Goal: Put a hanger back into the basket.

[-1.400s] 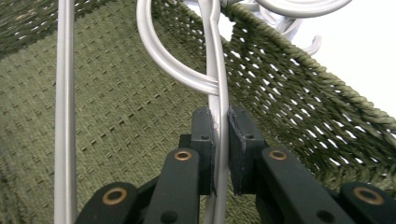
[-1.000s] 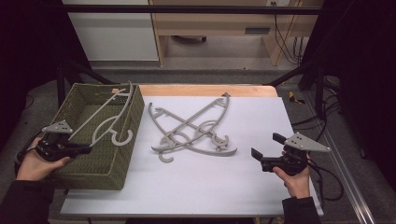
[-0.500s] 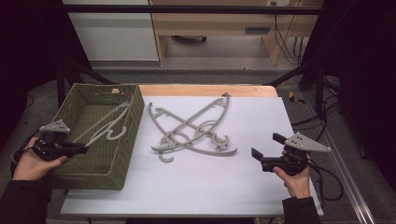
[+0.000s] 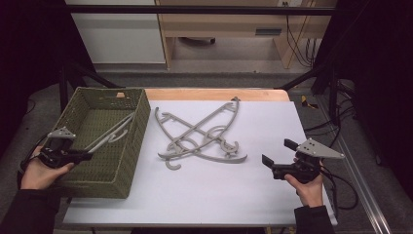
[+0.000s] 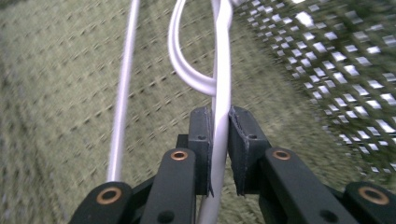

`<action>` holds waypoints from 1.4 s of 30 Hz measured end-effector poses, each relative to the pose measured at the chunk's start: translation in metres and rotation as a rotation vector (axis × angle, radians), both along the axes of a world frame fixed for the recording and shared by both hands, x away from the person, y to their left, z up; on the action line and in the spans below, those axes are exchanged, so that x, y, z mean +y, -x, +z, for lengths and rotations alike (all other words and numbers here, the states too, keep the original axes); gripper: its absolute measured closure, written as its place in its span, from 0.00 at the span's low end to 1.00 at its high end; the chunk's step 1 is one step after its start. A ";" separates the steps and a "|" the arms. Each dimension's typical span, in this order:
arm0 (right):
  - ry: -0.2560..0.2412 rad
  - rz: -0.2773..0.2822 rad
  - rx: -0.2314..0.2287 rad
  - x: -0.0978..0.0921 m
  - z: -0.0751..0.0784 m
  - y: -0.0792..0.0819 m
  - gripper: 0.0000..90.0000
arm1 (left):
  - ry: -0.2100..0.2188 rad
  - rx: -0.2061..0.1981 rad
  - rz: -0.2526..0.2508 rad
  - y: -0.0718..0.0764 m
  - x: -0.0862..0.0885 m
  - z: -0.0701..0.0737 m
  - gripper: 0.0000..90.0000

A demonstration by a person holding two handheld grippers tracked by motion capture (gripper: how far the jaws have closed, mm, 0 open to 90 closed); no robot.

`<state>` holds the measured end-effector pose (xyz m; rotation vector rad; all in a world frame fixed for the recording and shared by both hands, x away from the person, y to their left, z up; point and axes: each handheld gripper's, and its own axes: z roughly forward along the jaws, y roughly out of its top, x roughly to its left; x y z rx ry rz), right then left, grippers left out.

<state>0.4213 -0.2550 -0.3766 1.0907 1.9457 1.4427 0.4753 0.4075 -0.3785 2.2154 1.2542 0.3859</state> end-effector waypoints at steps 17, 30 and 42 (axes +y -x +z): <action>0.000 0.000 0.002 0.000 0.000 0.000 0.02 | -0.037 0.023 0.154 -0.007 0.012 0.003 0.83; -0.003 0.000 0.002 0.000 0.000 0.000 0.02 | -0.101 -0.030 0.377 -0.017 0.026 0.008 0.76; -0.010 -0.005 -0.002 -0.001 0.001 0.001 0.03 | -0.078 -0.143 0.366 -0.006 0.018 0.024 0.59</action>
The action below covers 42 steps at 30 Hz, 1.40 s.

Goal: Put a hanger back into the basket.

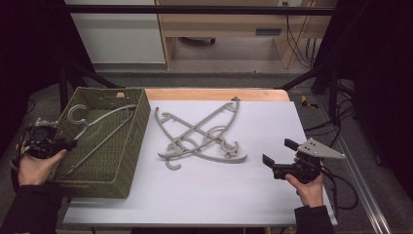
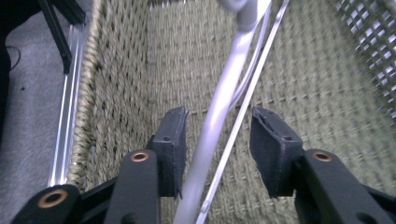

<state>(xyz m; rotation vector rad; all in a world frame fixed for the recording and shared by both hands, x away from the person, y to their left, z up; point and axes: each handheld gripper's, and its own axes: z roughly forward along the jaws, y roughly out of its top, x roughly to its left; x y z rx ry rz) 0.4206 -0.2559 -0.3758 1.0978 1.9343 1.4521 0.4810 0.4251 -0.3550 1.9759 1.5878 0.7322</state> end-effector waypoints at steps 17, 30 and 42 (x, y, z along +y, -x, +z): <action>-0.007 0.001 -0.009 -0.001 0.001 0.001 0.03 | 0.187 -0.273 -0.187 0.035 -0.047 0.029 0.41; -0.023 0.005 -0.018 -0.004 0.003 0.003 0.02 | 0.318 -0.402 -0.377 0.054 -0.115 0.017 0.24; -0.030 0.008 -0.025 -0.004 0.004 0.003 0.02 | 0.267 -0.347 -0.552 0.050 -0.188 0.006 0.14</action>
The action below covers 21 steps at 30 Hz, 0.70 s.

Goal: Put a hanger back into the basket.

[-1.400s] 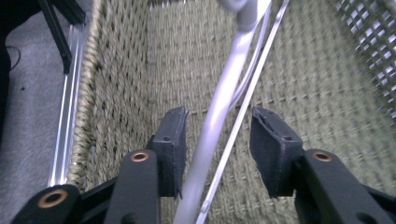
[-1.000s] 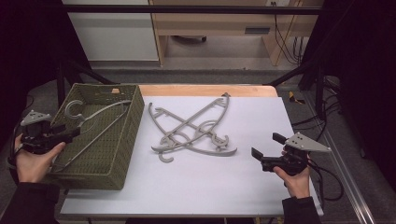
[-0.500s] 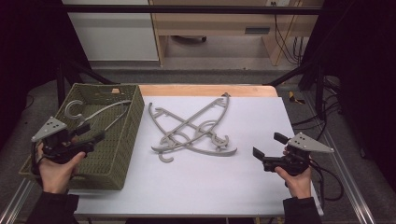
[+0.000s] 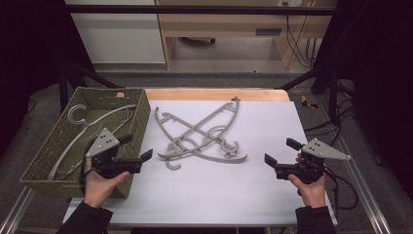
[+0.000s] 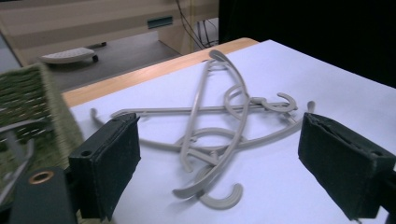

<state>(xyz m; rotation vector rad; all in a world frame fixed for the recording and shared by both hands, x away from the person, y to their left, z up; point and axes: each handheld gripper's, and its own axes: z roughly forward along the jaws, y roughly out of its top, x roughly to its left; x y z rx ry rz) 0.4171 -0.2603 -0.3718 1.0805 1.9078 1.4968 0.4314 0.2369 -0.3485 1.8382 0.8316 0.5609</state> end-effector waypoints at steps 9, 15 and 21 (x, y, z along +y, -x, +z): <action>-0.004 0.001 0.000 -0.001 0.001 0.001 0.02 | -0.050 0.038 -0.063 -0.018 -0.041 -0.011 0.15; 0.006 0.006 0.002 0.001 0.000 0.000 0.02 | -0.085 0.075 -0.102 -0.038 -0.068 -0.026 0.16; 0.002 0.010 0.001 0.002 0.000 0.000 0.02 | -0.134 0.121 -0.117 -0.058 -0.092 -0.043 0.20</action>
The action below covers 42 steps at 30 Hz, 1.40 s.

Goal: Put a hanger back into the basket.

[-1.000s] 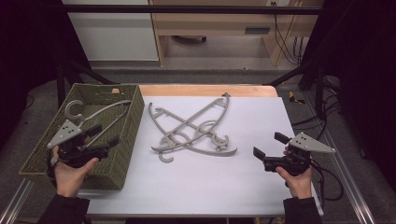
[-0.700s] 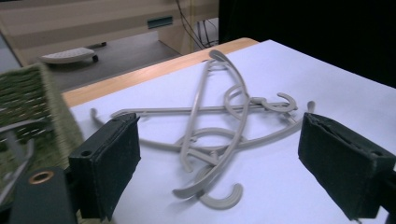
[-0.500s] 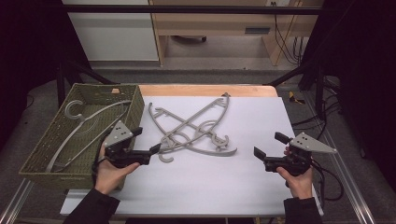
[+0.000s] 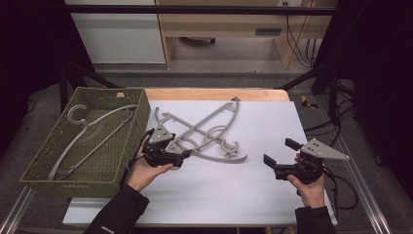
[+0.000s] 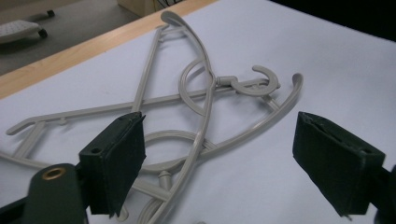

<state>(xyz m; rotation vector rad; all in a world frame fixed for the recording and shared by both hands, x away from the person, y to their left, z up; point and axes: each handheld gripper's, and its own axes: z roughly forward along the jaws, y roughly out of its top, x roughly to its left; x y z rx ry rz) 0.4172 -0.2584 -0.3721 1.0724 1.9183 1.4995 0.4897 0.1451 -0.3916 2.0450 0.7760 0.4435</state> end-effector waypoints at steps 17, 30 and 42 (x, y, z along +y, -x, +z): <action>0.000 0.005 0.002 0.001 -0.001 0.000 0.03 | -0.137 0.114 -0.015 -0.053 -0.045 -0.049 0.42; 0.004 0.012 0.010 0.002 -0.002 -0.002 0.03 | -0.182 0.151 -0.018 -0.071 -0.054 -0.070 0.67; 0.007 0.012 0.010 0.003 -0.002 -0.002 0.03 | -0.205 0.167 -0.037 -0.067 -0.061 -0.067 0.88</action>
